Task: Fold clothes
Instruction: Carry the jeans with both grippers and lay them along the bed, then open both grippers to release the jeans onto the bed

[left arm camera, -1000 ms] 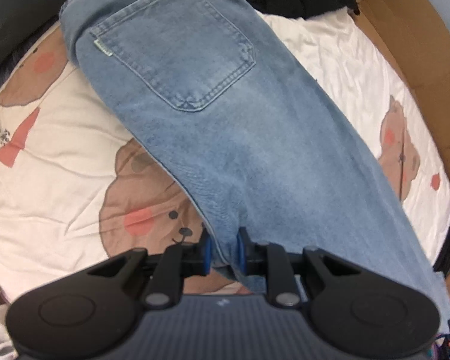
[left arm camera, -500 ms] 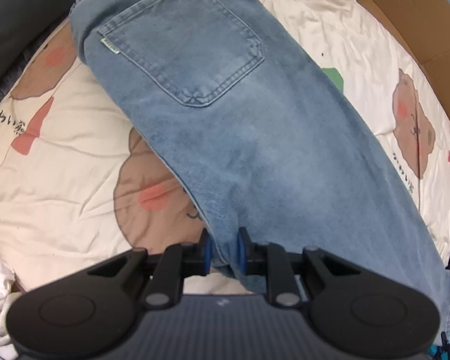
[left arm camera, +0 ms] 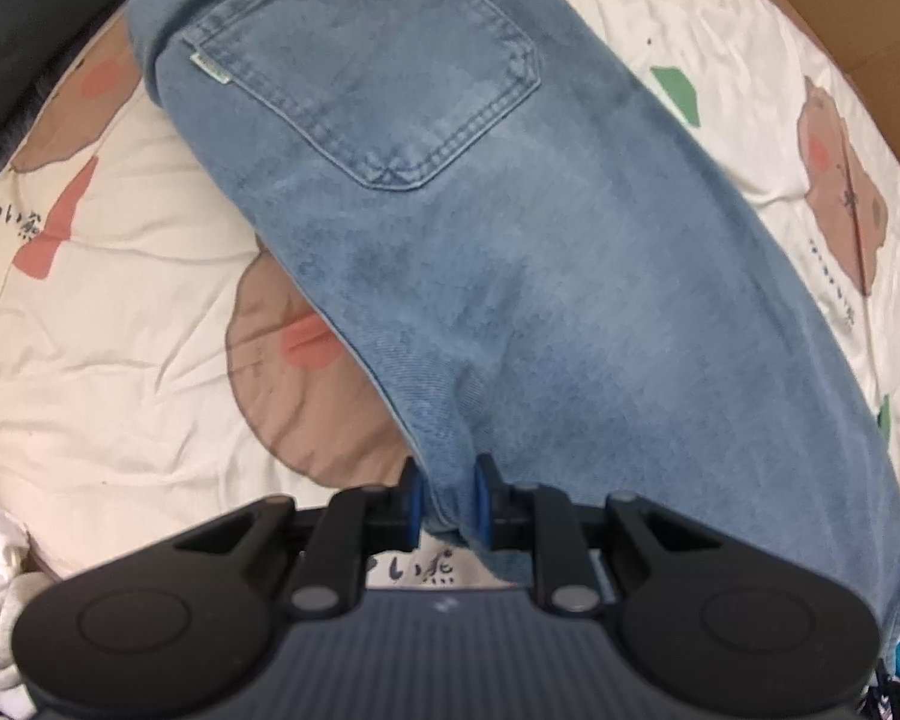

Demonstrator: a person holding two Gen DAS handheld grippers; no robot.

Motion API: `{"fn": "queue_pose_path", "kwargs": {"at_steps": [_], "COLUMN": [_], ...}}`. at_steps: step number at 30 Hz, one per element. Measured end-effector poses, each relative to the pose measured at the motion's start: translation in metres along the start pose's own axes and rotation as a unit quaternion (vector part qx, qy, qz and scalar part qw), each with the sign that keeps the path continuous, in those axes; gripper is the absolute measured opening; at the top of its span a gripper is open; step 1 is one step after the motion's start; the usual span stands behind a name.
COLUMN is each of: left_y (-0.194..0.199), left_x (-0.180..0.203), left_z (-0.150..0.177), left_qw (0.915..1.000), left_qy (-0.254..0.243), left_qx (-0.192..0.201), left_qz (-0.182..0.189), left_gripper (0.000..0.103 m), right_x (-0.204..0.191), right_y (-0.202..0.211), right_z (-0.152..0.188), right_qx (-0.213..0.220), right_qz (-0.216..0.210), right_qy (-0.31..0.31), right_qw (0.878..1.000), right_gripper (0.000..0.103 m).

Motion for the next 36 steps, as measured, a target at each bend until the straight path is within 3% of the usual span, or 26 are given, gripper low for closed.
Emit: {"fn": "queue_pose_path", "kwargs": {"at_steps": [10,11,13,15,18,24,31,36], "left_y": [-0.029,-0.032,-0.037,-0.035,-0.026,0.002,0.031,0.027], "left_x": [-0.005,-0.006,-0.006,-0.006,-0.007,-0.012,-0.012,-0.005], "left_z": [-0.016,-0.018,-0.022,-0.026,-0.033,-0.055,-0.073,-0.093], "left_qw": [0.9997,0.9996,0.9992,0.9987,0.9978,0.9965,0.9963,0.9942], "left_qy": [-0.012,-0.013,-0.016,-0.025,-0.039,-0.064,-0.081,-0.095], "left_qx": [-0.018,-0.022,-0.031,-0.04,-0.047,-0.048,-0.01,0.015], "left_qz": [-0.012,-0.014,-0.018,-0.021,-0.027,-0.024,-0.03,-0.048], "left_gripper": [0.018,0.019,0.022,0.029,0.038,0.043,0.047,0.049], "right_x": [0.03,0.034,0.041,0.039,0.032,0.009,-0.019,-0.036], "right_y": [-0.039,-0.042,-0.044,-0.039,-0.024,-0.002,-0.011,-0.021], "right_z": [-0.001,-0.002,-0.004,-0.004,-0.006,-0.011,-0.016,-0.015], "right_qx": [-0.014,-0.018,-0.025,-0.023,-0.013,0.012,0.027,0.039], "right_qz": [0.033,0.037,0.051,0.066,0.083,0.06,0.056,0.055], "right_qy": [-0.036,-0.044,-0.06,-0.043,-0.008,0.046,0.085,0.113], "right_qw": [0.999,0.998,0.997,0.997,0.996,0.997,0.994,0.991], "right_gripper": [0.006,0.007,0.019,0.032,0.04,0.043,0.043,0.043]}}
Point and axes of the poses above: each gripper's, at about its wrist camera, not at the fingertips, and y roughly against the way its jaws point, x to its right, z to its underside, the point moved 5 cm from there along -y, roughly the way its jaws point, and after that the axes turned 15 degrees about -y, right-handed, at the moved point
